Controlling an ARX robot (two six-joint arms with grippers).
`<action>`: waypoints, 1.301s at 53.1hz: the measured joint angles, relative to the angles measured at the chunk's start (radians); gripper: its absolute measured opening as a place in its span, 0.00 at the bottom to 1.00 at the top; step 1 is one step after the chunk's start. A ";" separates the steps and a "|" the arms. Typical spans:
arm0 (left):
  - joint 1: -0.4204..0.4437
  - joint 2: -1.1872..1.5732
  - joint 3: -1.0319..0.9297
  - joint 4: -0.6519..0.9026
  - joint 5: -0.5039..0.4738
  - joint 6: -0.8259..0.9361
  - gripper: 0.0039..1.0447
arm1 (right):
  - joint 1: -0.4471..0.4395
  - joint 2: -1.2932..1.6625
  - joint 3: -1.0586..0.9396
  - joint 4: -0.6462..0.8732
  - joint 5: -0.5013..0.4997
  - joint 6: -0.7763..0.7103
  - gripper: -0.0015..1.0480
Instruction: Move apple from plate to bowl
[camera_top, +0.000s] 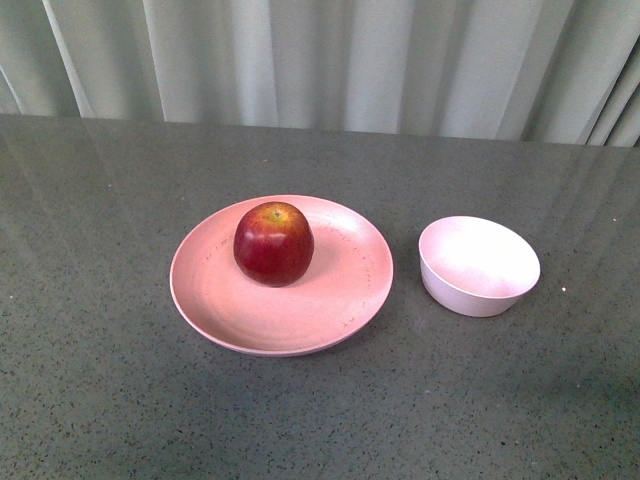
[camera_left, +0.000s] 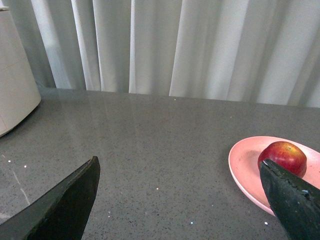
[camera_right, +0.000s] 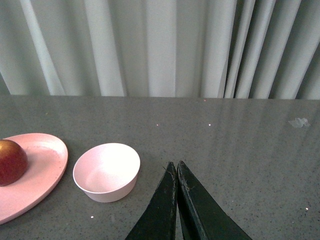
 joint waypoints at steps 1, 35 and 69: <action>0.000 0.000 0.000 0.000 0.000 0.000 0.92 | 0.000 -0.005 0.000 -0.005 0.000 0.000 0.02; 0.000 0.000 0.000 0.000 0.000 0.000 0.92 | 0.000 -0.239 0.000 -0.237 0.000 0.000 0.02; 0.000 0.000 0.000 0.000 0.000 0.000 0.92 | 0.000 -0.408 0.000 -0.410 0.000 -0.002 0.34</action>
